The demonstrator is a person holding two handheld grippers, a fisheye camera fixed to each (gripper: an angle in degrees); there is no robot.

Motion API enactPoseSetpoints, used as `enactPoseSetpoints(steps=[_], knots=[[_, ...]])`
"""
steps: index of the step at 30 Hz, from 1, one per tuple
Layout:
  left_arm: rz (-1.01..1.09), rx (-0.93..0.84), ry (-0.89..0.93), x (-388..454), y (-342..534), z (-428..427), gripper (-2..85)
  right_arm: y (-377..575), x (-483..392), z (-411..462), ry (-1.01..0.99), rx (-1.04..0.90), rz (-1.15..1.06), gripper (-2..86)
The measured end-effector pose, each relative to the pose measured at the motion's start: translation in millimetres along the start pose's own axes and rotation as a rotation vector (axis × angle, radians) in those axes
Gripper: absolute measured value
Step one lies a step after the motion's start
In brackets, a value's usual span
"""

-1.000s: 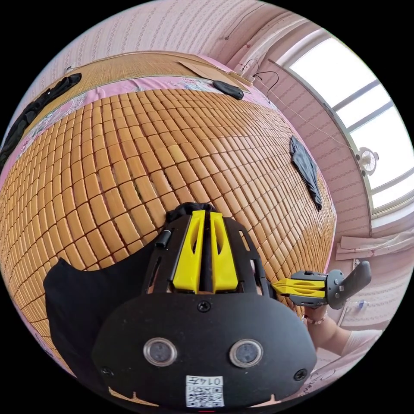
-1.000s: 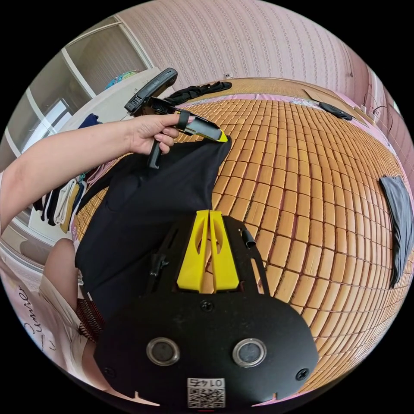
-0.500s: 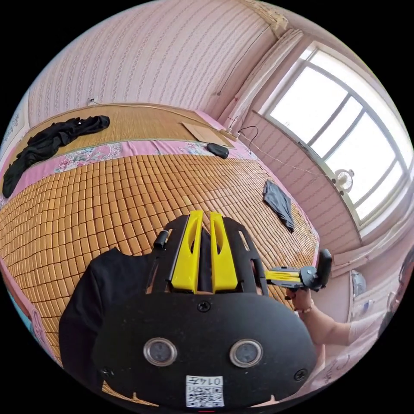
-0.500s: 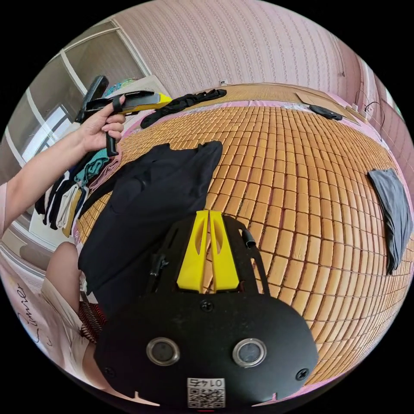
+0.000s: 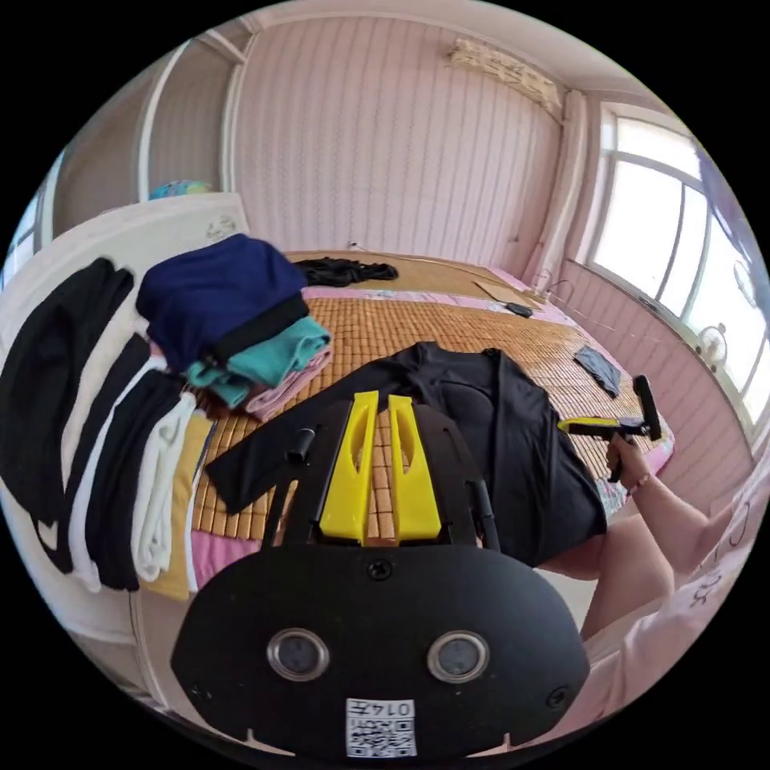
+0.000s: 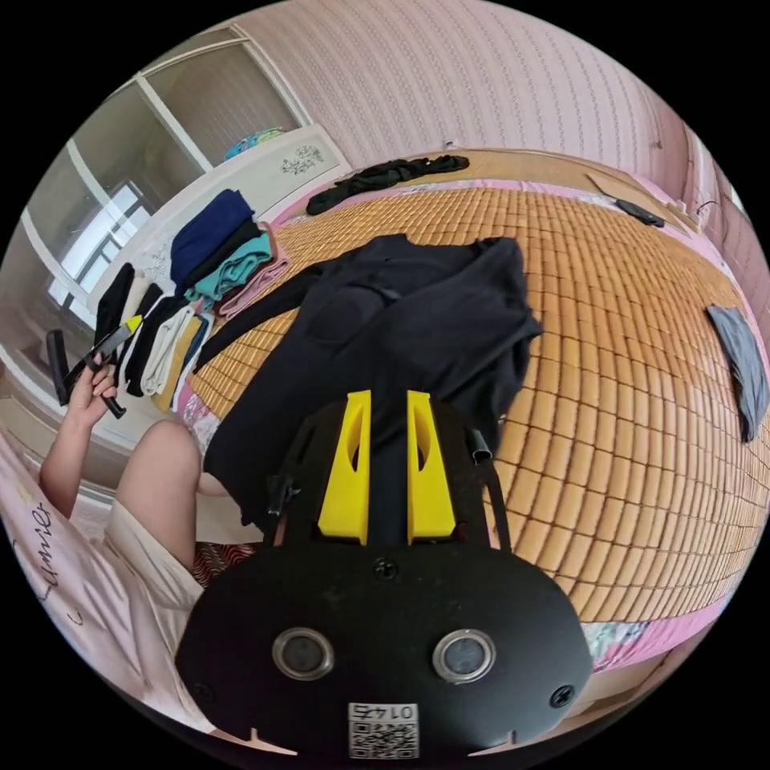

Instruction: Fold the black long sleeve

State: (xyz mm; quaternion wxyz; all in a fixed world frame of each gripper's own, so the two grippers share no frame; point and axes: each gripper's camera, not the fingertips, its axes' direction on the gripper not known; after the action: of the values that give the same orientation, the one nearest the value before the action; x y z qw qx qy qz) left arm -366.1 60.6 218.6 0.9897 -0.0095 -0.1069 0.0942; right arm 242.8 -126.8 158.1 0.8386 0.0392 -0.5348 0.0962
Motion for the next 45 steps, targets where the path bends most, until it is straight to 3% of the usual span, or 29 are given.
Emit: enactPoseSetpoints(steps=[4,8,11,17,22,26,34,36,40,43,45], knots=[[-0.198,0.026,0.094,-64,31,2,6.6,-16,-91,57,-0.069,-0.169,-0.138,8.6],[-0.44,0.181,-0.115,-115,81,16,7.8,-44,-163,103,-0.158,-0.283,-0.217,8.8],[-0.581,0.124,-0.091,-143,109,50,8.2,-77,-222,127,-0.18,-0.329,-0.319,8.9],[-0.587,0.104,-0.174,-173,129,88,8.5,-139,-353,187,-0.096,-0.387,-0.621,7.9],[-0.6,0.083,-0.154,-185,139,118,9.2,-164,-440,252,0.065,-0.339,-0.781,8.3],[-0.625,0.096,-0.145,-202,151,129,8.9,-166,-492,315,0.089,-0.435,-0.861,9.0],[-0.638,0.07,-0.148,-225,172,150,7.0,-152,-514,373,0.125,-0.418,-0.797,6.5],[-0.695,0.086,-0.062,-239,185,153,1.6,-146,-511,374,0.119,-0.42,-0.821,0.6],[-0.804,0.129,0.076,-259,206,155,-0.6,-147,-497,362,0.038,-0.452,-0.758,-0.7],[-0.748,0.167,0.091,-260,210,151,-0.9,-149,-475,329,-0.041,-0.381,-0.687,-0.8],[-0.67,0.305,0.22,-255,211,144,-1.0,-147,-459,302,-0.072,-0.324,-0.665,-0.7]])
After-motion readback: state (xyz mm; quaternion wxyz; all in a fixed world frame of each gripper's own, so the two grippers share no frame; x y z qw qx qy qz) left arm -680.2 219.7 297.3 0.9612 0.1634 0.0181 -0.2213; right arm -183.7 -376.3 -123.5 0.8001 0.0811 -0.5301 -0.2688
